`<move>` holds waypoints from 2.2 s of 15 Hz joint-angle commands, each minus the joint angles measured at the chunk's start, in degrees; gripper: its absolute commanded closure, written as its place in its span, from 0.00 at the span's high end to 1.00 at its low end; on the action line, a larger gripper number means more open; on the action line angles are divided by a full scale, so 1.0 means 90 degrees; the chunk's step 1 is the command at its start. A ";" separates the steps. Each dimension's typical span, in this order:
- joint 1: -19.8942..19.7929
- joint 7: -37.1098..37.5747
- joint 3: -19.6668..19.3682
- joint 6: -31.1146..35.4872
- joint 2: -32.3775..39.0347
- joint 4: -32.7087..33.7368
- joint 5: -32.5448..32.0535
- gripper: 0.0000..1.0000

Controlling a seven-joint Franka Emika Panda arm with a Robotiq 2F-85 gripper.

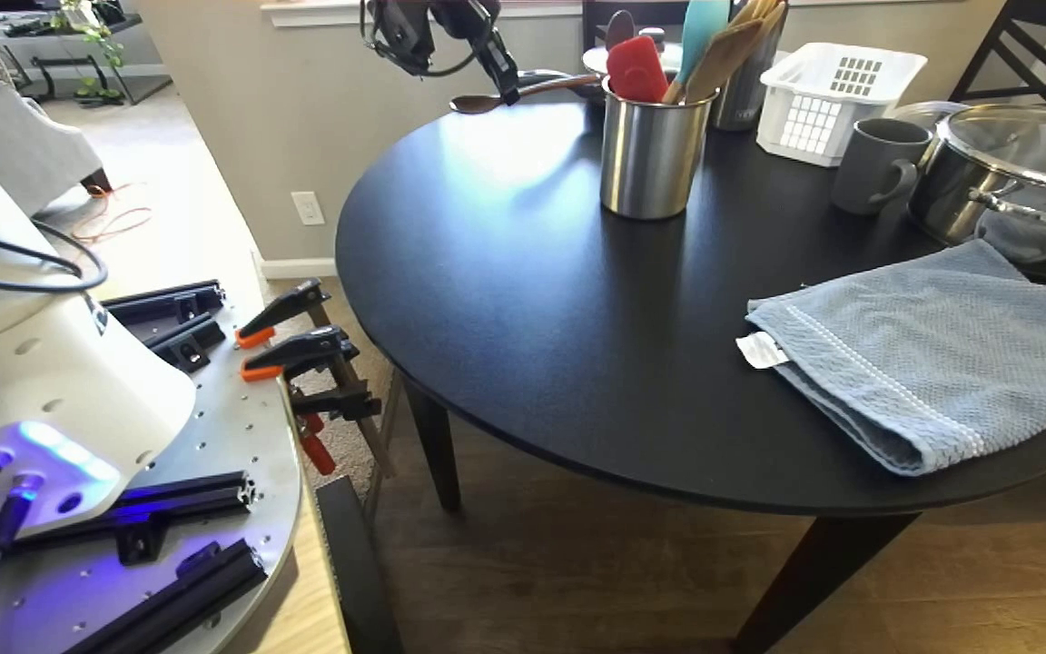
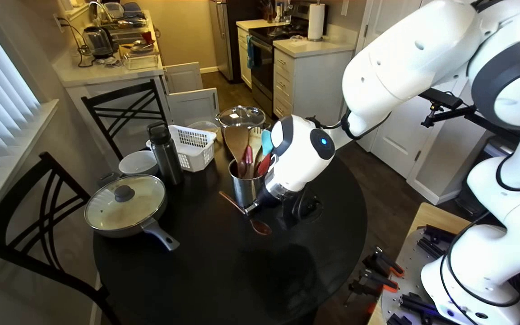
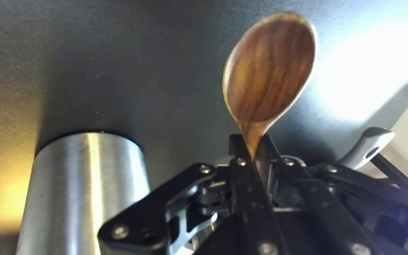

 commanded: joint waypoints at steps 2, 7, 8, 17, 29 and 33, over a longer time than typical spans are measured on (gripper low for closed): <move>-0.0337 0.0000 0.0224 0.0000 0.0937 -0.0589 0.0523 0.03; -0.0547 0.0000 0.0299 0.0000 0.1652 -0.0931 0.1175 0.03; -0.0685 0.0000 0.0452 0.0000 0.1824 -0.1068 0.1381 0.03; -0.0550 -0.0001 0.0266 0.0001 0.2716 -0.2148 0.3897 0.03; 0.0541 -0.1776 -0.0468 -0.2283 0.3446 -0.2274 0.6904 0.03; 0.1466 -0.3291 -0.0946 -0.3392 0.4176 -0.1900 0.9091 0.03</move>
